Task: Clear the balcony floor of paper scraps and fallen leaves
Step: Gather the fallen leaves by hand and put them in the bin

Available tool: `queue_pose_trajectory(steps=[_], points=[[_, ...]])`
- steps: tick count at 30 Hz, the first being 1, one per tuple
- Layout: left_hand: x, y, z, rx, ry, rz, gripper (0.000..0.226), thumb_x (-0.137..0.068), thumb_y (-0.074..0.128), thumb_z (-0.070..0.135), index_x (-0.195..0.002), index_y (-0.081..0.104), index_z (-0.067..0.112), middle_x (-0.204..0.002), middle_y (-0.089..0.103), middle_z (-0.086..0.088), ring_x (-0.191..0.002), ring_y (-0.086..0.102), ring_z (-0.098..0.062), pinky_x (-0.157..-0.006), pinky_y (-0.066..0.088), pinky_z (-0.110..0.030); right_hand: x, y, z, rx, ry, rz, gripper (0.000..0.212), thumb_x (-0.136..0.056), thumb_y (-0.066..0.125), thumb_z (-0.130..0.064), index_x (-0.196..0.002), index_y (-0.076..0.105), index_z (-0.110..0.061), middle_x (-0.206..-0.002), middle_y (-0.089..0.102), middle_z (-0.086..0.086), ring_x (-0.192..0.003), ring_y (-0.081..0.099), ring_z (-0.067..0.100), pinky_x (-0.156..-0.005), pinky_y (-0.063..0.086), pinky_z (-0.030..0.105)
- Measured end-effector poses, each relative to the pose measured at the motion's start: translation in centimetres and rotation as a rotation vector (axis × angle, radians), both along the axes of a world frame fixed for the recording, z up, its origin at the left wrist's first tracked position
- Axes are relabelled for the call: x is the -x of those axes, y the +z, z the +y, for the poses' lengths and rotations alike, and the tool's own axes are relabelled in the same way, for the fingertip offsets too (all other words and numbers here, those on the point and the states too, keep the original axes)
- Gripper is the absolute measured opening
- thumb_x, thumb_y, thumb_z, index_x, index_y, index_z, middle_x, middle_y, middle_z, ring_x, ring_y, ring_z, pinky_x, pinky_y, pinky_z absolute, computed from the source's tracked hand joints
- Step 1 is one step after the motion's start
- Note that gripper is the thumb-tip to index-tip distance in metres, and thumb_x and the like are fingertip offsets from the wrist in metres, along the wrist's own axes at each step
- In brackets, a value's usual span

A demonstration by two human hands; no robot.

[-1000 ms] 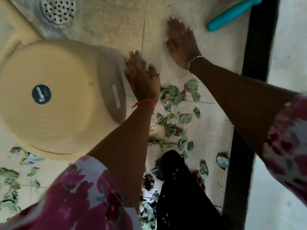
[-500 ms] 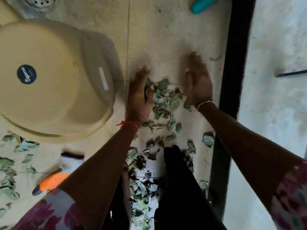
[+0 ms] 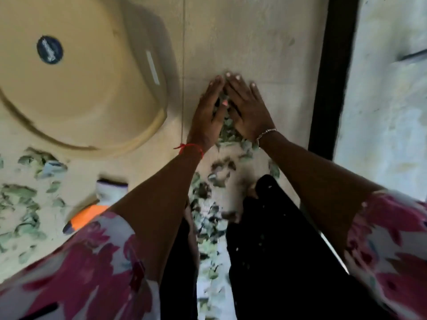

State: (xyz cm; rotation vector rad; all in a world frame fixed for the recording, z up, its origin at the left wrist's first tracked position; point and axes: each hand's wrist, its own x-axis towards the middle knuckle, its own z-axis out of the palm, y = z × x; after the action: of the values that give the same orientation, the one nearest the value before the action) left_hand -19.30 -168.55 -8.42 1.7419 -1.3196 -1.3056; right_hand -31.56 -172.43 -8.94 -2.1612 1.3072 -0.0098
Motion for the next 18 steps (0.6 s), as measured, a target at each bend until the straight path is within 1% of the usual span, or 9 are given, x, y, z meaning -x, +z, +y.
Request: queue_pose_trajectory(steps=[3, 5, 6, 7, 9, 12, 14, 16, 18], points=[[-0.6, 3.0, 3.6, -0.196, 0.004, 0.116, 0.053, -0.098, 0.038, 0.025, -0.146, 0.028, 0.006, -0.155, 0.024, -0.010, -0.144, 0.020, -0.018, -0.113, 0.013, -0.014, -0.4, 2.6, 3.1, -0.279, -0.009, -0.017, 0.049, -0.101, 0.030, -0.016, -0.148, 0.017, -0.012, -0.156, 0.013, 0.008, -0.145, 0.011, 0.019, -0.113, 0.002, 0.022], [-2.0, 5.6, 6.6, -0.264, -0.007, 0.092, 0.048, -0.102, 0.039, 0.023, -0.147, 0.029, 0.010, -0.155, 0.024, -0.005, -0.142, 0.021, -0.010, -0.103, 0.013, 0.000, -0.4, 5.6, 6.2, -0.432, -0.044, -0.079, 0.045, -0.101, 0.032, -0.020, -0.146, 0.026, -0.017, -0.154, 0.023, 0.007, -0.141, 0.024, 0.019, -0.109, 0.013, 0.017], [-2.9, 6.9, 7.9, -0.292, -0.010, 0.089, 0.048, -0.102, 0.039, 0.024, -0.147, 0.029, 0.012, -0.155, 0.024, -0.004, -0.141, 0.020, -0.008, -0.101, 0.014, 0.002, -0.4, 7.2, 7.4, -0.455, -0.076, -0.130, 0.044, -0.101, 0.033, -0.024, -0.145, 0.031, -0.018, -0.152, 0.028, 0.006, -0.139, 0.028, 0.020, -0.108, 0.016, 0.017], [-3.1, 7.0, 8.7, -0.319, -0.021, 0.111, 0.049, -0.102, 0.038, 0.028, -0.148, 0.029, 0.014, -0.156, 0.024, -0.002, -0.142, 0.019, -0.008, -0.103, 0.014, -0.002, 0.0, 7.3, 8.3, -0.466, -0.149, -0.168, 0.044, -0.100, 0.033, -0.025, -0.143, 0.033, -0.018, -0.151, 0.029, 0.006, -0.139, 0.028, 0.020, -0.108, 0.015, 0.016], [-3.5, 9.8, 11.0, -0.313, -0.063, 0.088, 0.054, -0.100, 0.036, 0.038, -0.149, 0.028, 0.016, -0.156, 0.022, -0.002, -0.144, 0.018, -0.010, -0.111, 0.013, -0.013, 1.0, 10.0, 10.6, -0.413, -0.242, -0.167, 0.043, -0.100, 0.036, -0.019, -0.143, 0.034, -0.016, -0.151, 0.029, 0.004, -0.140, 0.027, 0.016, -0.104, 0.010, 0.007], [-3.4, 12.5, 13.3, -0.328, -0.057, 0.071, 0.048, -0.101, 0.039, 0.027, -0.146, 0.031, 0.011, -0.155, 0.026, -0.006, -0.143, 0.022, -0.014, -0.110, 0.015, -0.015, 2.3, 11.9, 13.6, -0.337, -0.290, -0.141, 0.044, -0.099, 0.041, -0.013, -0.142, 0.036, -0.013, -0.149, 0.031, 0.004, -0.138, 0.030, 0.015, -0.097, -0.001, -0.006], [-2.9, 13.4, 14.2, -0.333, -0.083, 0.062, 0.046, -0.101, 0.039, 0.025, -0.145, 0.034, 0.012, -0.154, 0.027, -0.006, -0.143, 0.022, -0.014, -0.114, 0.016, -0.020, 3.1, 12.4, 15.2, -0.328, -0.344, -0.165, 0.043, -0.098, 0.042, -0.013, -0.141, 0.037, -0.011, -0.149, 0.033, 0.004, -0.138, 0.030, 0.016, -0.104, -0.001, 0.000], [-2.5, 13.9, 14.9, -0.311, -0.104, 0.069, 0.047, -0.101, 0.039, 0.030, -0.145, 0.033, 0.013, -0.155, 0.027, -0.005, -0.143, 0.022, -0.014, -0.116, 0.016, -0.024, 4.1, 12.6, 16.1, -0.319, -0.431, -0.200, 0.044, -0.098, 0.043, -0.012, -0.141, 0.037, -0.009, -0.148, 0.034, 0.007, -0.139, 0.028, 0.019, -0.111, 0.011, 0.015], [-2.4, 14.3, 16.6, -0.292, -0.135, 0.063, 0.047, -0.102, 0.038, 0.029, -0.145, 0.034, 0.013, -0.155, 0.027, -0.005, -0.142, 0.025, -0.014, -0.109, 0.020, -0.016, 4.6, 13.2, 18.2, -0.313, -0.526, -0.235, 0.046, -0.097, 0.045, -0.013, -0.141, 0.035, -0.007, -0.148, 0.035, 0.009, -0.139, 0.029, 0.021, -0.110, 0.019, 0.020]])
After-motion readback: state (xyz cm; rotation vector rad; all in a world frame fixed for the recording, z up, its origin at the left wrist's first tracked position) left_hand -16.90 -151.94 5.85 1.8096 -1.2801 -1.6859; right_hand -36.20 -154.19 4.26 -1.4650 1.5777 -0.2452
